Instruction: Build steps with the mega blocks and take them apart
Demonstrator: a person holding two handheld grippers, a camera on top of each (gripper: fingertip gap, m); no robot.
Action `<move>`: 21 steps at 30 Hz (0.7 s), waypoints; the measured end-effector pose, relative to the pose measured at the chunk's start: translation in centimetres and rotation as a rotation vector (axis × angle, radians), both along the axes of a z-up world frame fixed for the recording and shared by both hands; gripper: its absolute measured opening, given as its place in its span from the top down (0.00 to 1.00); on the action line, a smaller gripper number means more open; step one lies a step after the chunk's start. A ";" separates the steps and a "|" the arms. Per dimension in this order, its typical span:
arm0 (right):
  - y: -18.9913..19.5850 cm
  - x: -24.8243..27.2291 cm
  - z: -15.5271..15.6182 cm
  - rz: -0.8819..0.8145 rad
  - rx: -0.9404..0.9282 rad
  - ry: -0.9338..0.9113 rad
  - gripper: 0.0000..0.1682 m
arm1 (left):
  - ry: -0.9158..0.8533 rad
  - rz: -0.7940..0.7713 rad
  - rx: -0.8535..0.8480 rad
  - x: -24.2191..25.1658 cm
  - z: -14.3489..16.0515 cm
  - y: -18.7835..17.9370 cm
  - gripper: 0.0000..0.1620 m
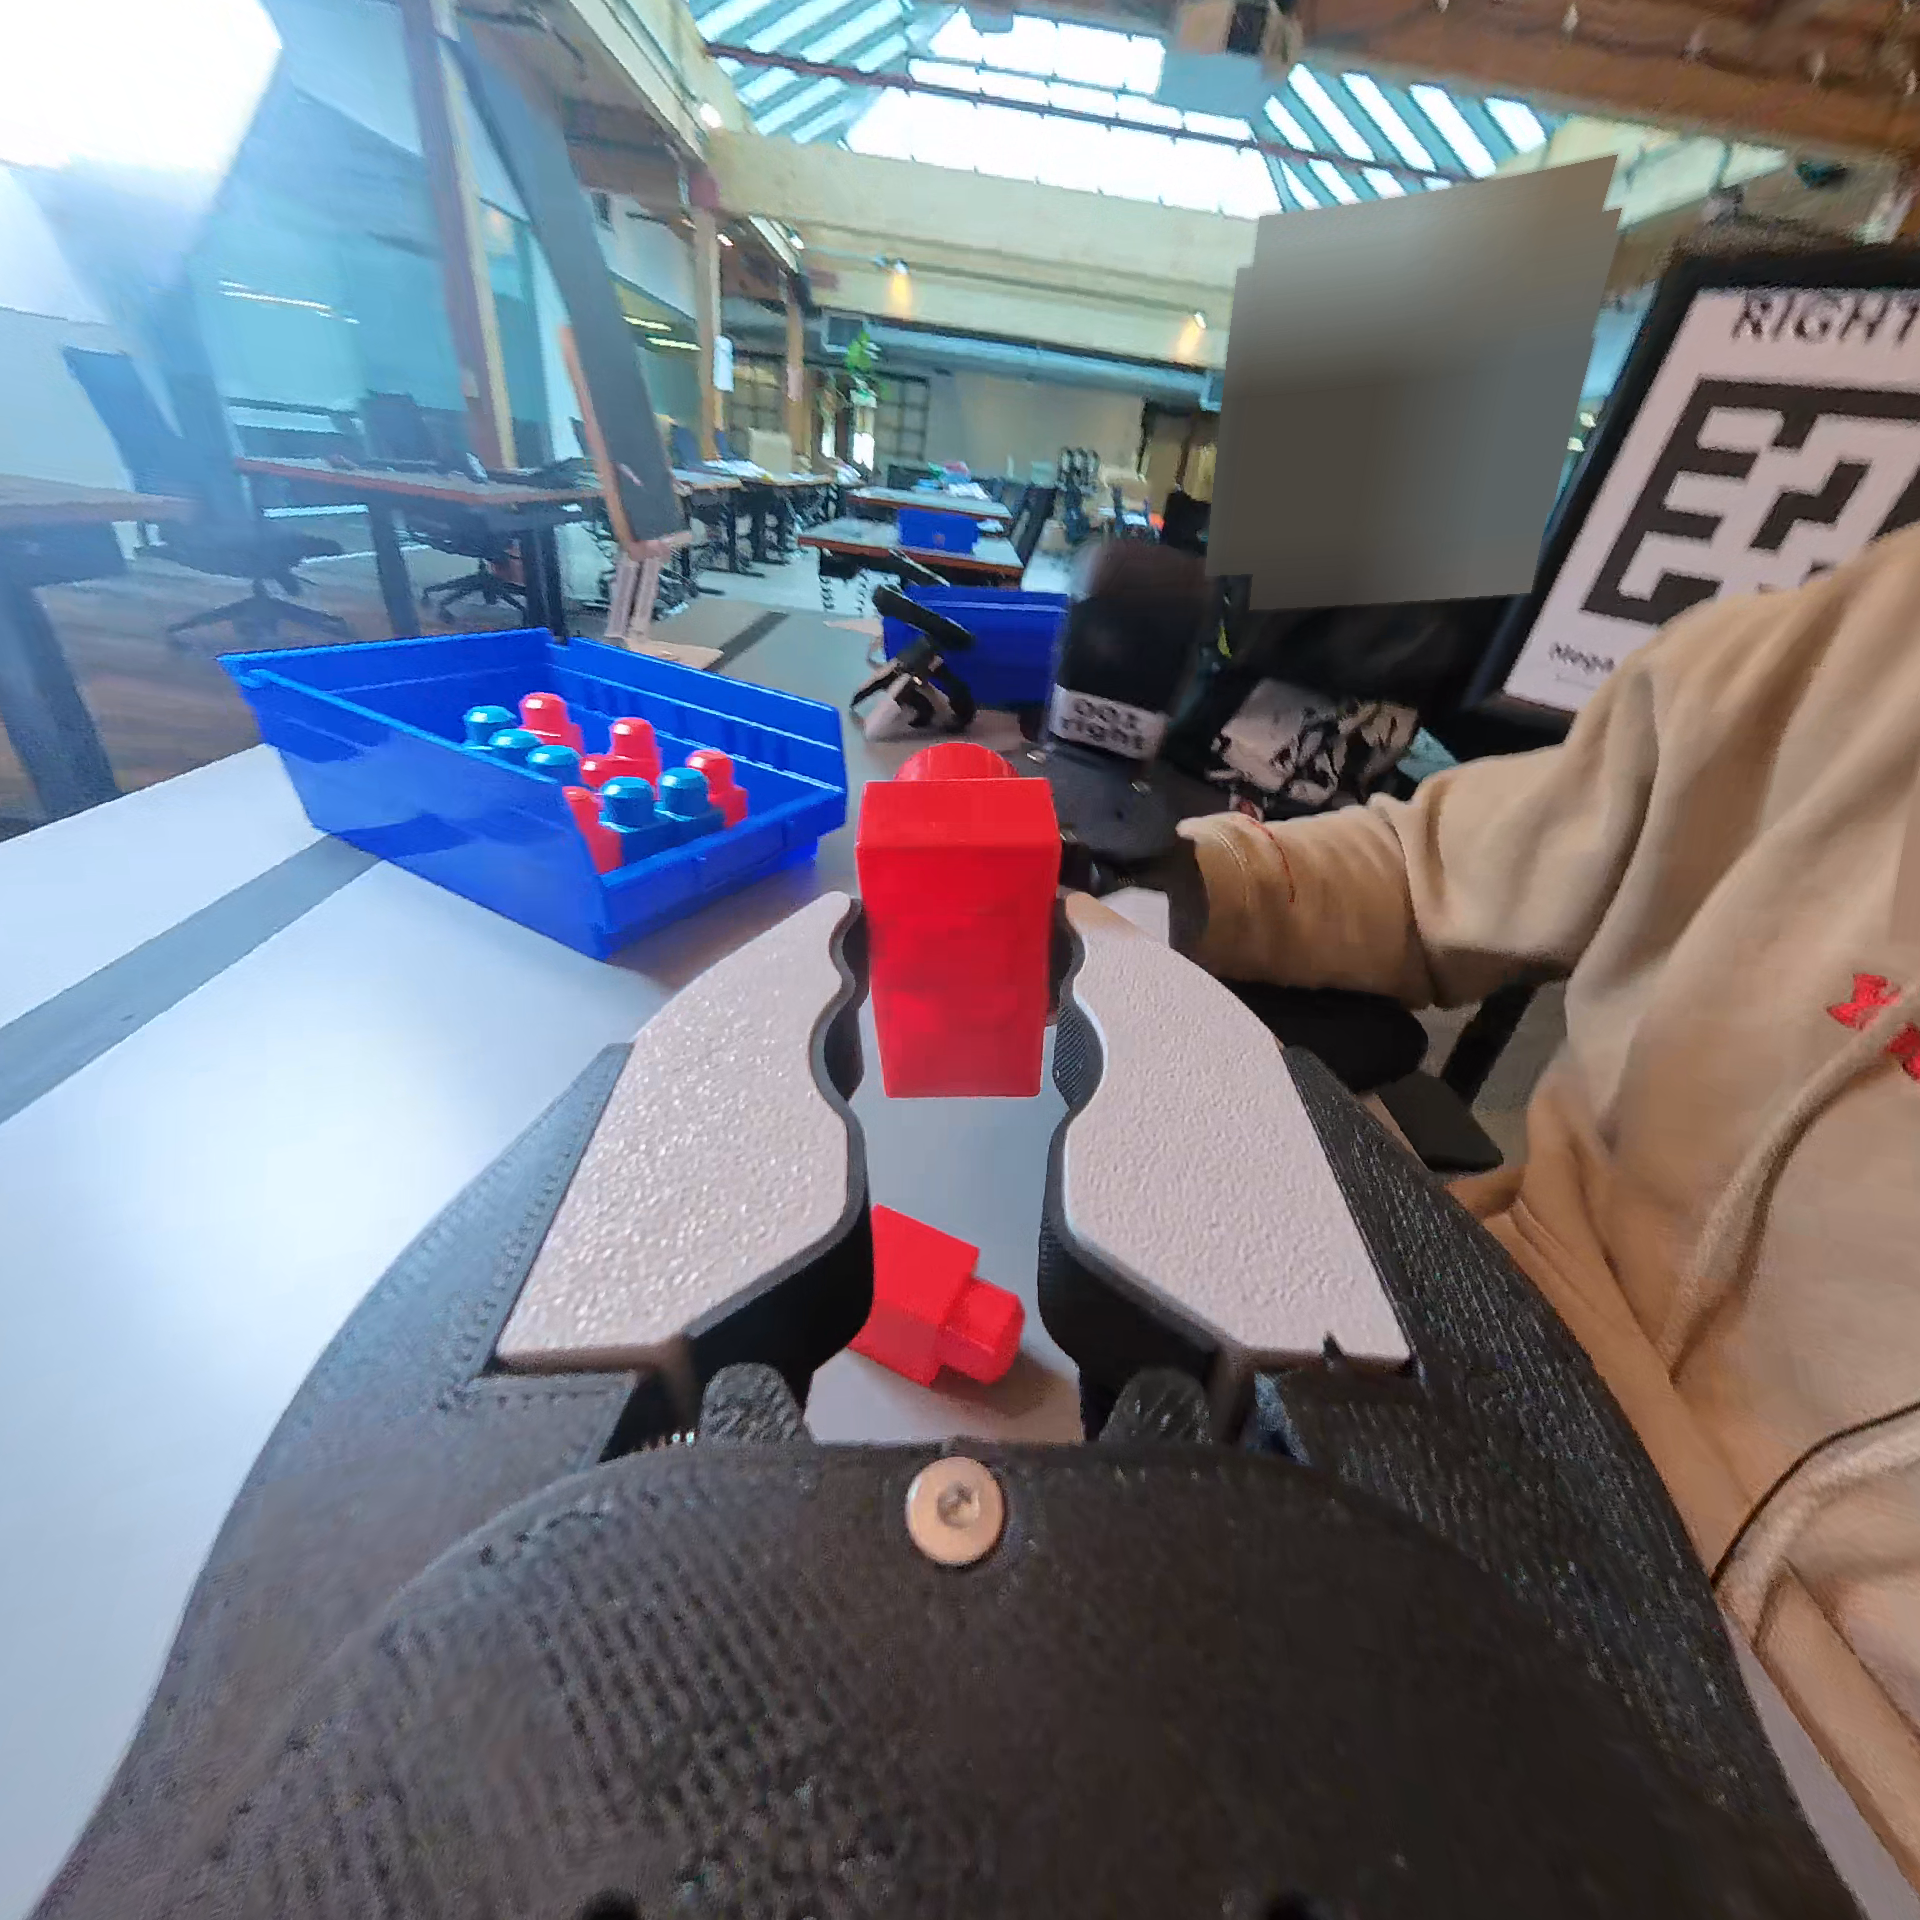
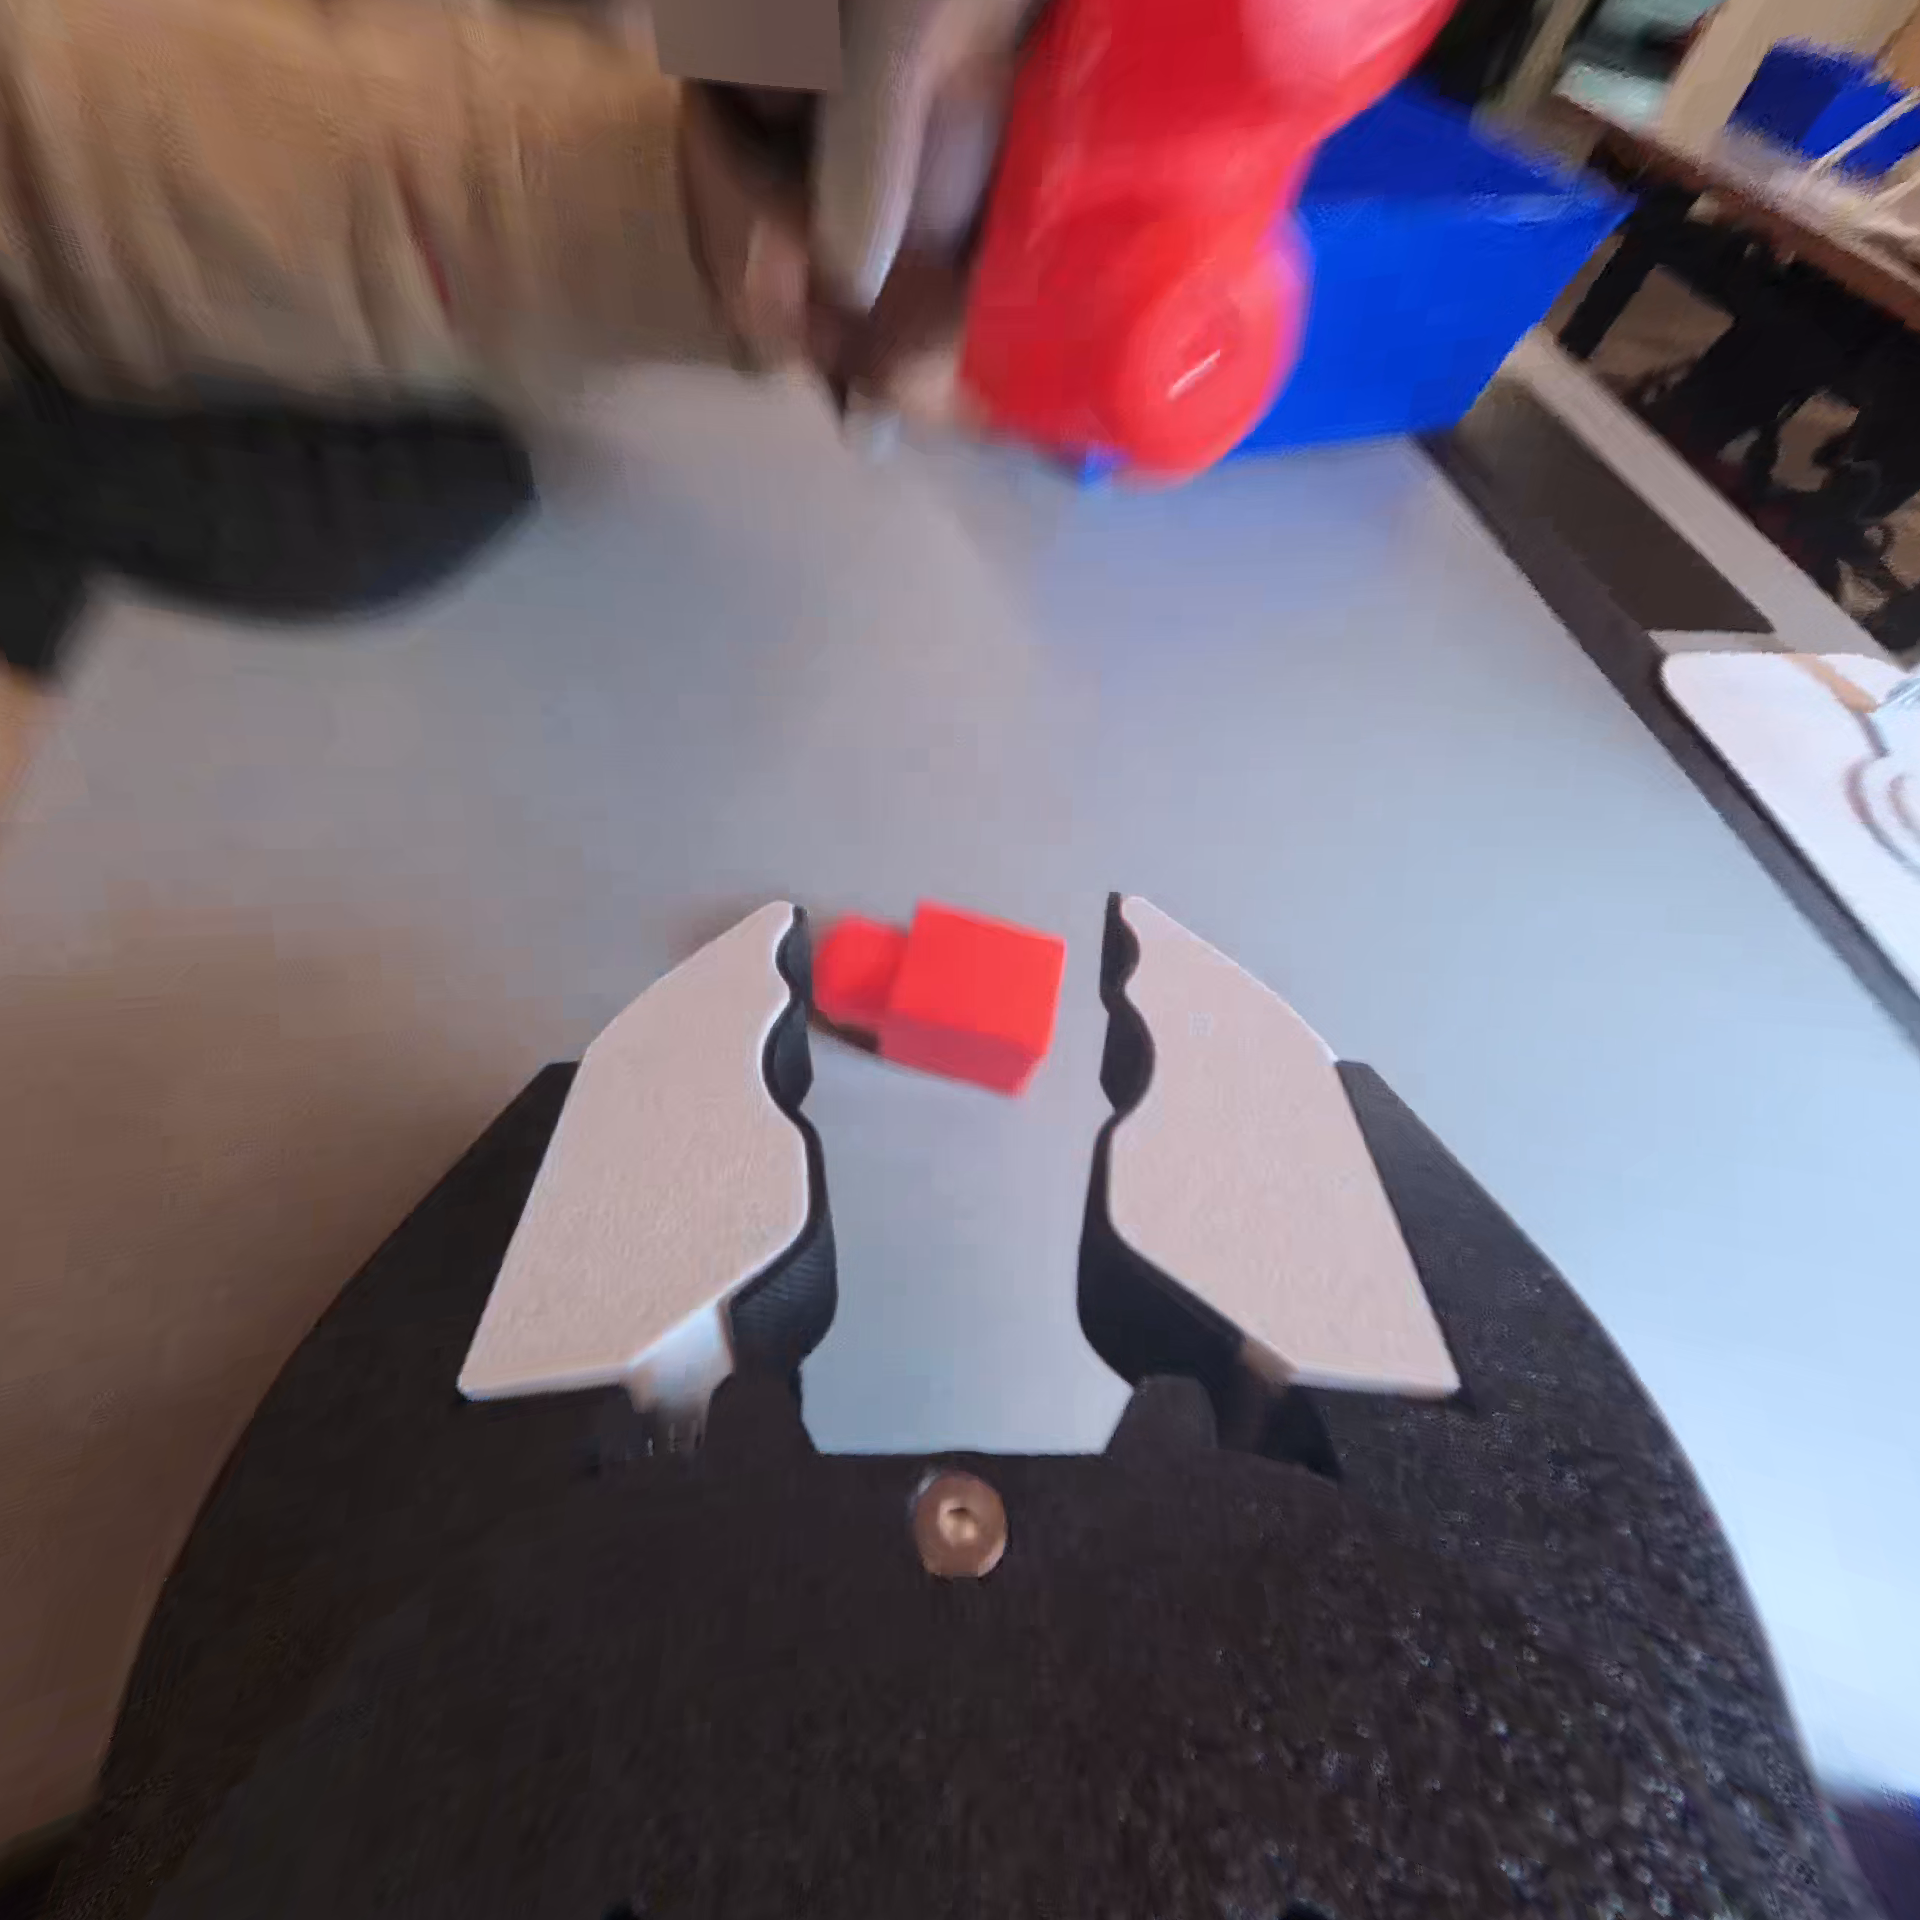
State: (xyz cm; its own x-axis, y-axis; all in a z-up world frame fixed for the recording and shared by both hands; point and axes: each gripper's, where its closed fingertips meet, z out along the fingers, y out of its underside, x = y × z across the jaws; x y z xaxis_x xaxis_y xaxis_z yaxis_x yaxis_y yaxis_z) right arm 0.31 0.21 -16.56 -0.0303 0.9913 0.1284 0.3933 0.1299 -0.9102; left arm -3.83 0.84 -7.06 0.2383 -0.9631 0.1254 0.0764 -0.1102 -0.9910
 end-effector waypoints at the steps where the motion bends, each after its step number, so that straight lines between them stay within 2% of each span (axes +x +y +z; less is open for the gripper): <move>1: 0.4 0.2 -1.4 0.021 0.104 -0.106 0.67 | -0.021 0.020 -0.018 -0.6 0.0 0.6 0.79; 3: 0.8 0.4 -3.1 0.085 0.308 -0.278 0.66 | -0.049 0.062 -0.049 -1.6 -0.4 1.9 0.79; 5: 0.8 0.0 -3.6 0.187 0.473 -0.425 0.66 | -0.065 0.107 -0.077 -2.7 -0.8 3.1 0.79; 11: 0.4 -0.7 -4.9 0.579 0.897 -0.987 0.65 | -0.049 0.232 -0.099 -5.3 -2.0 5.7 0.79; 15: -0.1 -0.8 -6.2 0.763 1.138 -1.366 0.65 | -0.038 0.290 -0.125 -6.6 -2.9 6.8 0.79; 17: -0.2 -0.7 -7.1 0.818 1.248 -1.501 0.65 | -0.032 0.306 -0.132 -7.0 -3.2 7.1 0.79; 18: 0.1 -0.7 -7.6 0.827 1.306 -1.552 0.69 | -0.030 0.308 -0.135 -7.0 -3.3 7.1 0.79; 19: 0.6 -0.7 -7.8 0.818 1.366 -1.588 0.79 | -0.028 0.309 -0.136 -7.1 -3.4 7.1 0.79; 21: 1.6 -1.1 -7.4 0.753 1.415 -1.582 0.79 | -0.021 0.308 -0.129 -7.0 -3.3 7.0 0.79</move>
